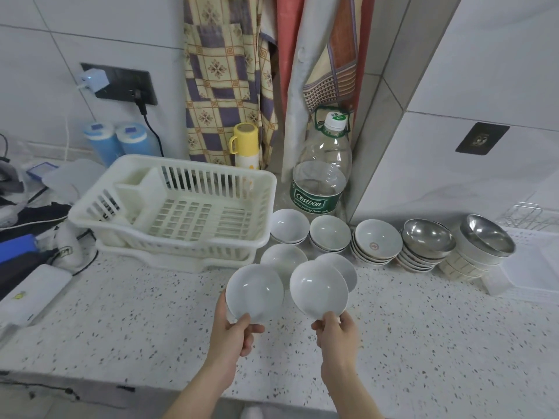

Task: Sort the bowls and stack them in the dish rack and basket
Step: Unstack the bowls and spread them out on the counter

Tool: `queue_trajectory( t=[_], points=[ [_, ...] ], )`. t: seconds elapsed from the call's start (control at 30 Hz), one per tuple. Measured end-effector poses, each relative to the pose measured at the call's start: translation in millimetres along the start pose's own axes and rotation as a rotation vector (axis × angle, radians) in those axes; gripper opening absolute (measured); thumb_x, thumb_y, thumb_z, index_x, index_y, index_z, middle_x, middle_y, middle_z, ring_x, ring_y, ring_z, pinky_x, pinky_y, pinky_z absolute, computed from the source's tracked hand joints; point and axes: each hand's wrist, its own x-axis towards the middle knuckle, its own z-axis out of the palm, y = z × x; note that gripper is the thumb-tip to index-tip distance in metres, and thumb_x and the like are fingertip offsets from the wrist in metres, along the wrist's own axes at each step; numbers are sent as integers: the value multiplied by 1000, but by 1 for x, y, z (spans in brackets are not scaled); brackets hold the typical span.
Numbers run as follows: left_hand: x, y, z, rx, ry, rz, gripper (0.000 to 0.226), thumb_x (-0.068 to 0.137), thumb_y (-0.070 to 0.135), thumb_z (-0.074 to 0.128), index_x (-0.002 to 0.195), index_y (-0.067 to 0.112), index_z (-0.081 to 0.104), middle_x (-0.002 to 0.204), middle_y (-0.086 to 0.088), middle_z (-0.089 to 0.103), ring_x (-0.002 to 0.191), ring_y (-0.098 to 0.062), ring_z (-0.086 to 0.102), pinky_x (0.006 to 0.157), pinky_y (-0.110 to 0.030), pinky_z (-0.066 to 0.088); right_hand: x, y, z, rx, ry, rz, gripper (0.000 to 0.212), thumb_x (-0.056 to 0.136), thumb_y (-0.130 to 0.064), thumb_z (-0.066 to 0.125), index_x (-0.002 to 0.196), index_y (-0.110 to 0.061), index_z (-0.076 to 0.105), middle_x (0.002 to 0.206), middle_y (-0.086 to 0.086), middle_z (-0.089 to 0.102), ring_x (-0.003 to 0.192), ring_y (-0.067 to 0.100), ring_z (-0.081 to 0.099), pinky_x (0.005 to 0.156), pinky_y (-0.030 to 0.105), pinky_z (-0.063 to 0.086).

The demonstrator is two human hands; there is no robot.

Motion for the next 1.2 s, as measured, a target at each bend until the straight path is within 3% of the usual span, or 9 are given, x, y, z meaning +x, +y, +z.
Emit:
queue_trajectory(
  t=[0.5,0.83,1.07,1.2],
  points=[
    [-39,-26,-38,-107,193,-52,62,96,-4,44,142,37,36,78,-26,68,41,-9,48,34,-20,30,-33,39,-22,-110,-175,96,22,89,-3,44,99,-9,63,58,8,56,51,15,39,45,24,32],
    [2,2,-101,-57,167,-22,64,94,-7,43,138,39,37,90,-29,65,41,-7,53,34,-20,31,-38,44,51,-91,-238,137,36,89,-2,44,118,-15,62,58,5,57,46,8,43,46,22,35],
    [35,15,-144,-23,128,-60,64,94,-5,47,135,44,39,75,-22,69,41,-8,51,35,-21,32,-45,47,102,-76,-292,197,43,91,2,45,130,-14,57,55,5,59,43,6,46,43,18,37],
    [49,18,-158,7,100,-75,64,94,-4,47,140,40,36,80,-23,68,43,-8,52,36,-21,33,-45,47,119,-58,-274,219,43,92,2,45,131,-11,56,57,7,59,48,10,44,43,19,35]
  ],
)
